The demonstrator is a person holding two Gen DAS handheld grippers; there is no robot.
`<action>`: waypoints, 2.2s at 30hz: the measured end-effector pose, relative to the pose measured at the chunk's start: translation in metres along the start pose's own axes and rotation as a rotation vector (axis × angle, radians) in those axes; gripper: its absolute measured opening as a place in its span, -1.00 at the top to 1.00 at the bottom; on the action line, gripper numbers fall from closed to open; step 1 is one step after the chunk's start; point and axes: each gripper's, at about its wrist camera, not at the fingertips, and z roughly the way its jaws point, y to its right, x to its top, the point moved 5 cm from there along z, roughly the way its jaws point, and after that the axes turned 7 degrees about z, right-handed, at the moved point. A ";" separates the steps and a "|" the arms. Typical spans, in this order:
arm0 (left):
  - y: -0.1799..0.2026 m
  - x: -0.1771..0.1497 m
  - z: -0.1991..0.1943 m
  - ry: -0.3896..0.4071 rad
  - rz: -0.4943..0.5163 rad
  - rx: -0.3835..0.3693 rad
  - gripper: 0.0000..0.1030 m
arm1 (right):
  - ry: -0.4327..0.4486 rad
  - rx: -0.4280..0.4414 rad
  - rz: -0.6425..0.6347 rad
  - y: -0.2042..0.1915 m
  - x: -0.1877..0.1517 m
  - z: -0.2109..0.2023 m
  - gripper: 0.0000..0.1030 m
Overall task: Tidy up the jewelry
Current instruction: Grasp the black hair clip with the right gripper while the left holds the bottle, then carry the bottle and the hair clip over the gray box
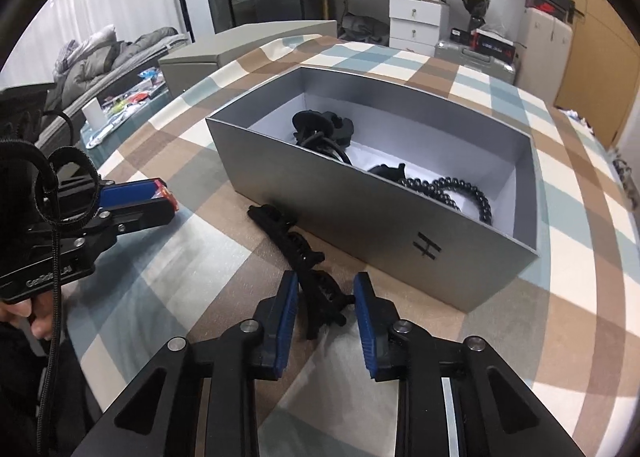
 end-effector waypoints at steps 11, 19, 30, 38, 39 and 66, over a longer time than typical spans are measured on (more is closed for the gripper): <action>0.000 0.000 0.000 0.006 0.004 0.001 0.59 | 0.092 0.066 0.038 0.001 -0.007 -0.037 0.54; 0.002 0.003 -0.003 0.027 0.006 0.000 0.59 | 0.168 0.099 0.053 -0.004 0.001 -0.054 0.54; 0.001 0.022 -0.011 0.081 -0.033 -0.016 0.59 | 0.243 0.085 0.112 0.011 0.019 -0.074 0.54; 0.005 0.050 -0.022 0.154 -0.039 -0.017 0.59 | 0.281 0.084 0.151 0.024 0.034 -0.086 0.54; 0.006 0.053 -0.022 0.158 -0.033 -0.016 0.59 | 0.285 0.082 0.154 0.026 0.036 -0.087 0.54; 0.022 0.099 0.009 0.178 0.063 -0.008 0.59 | 0.292 0.092 0.269 0.062 0.064 -0.059 0.54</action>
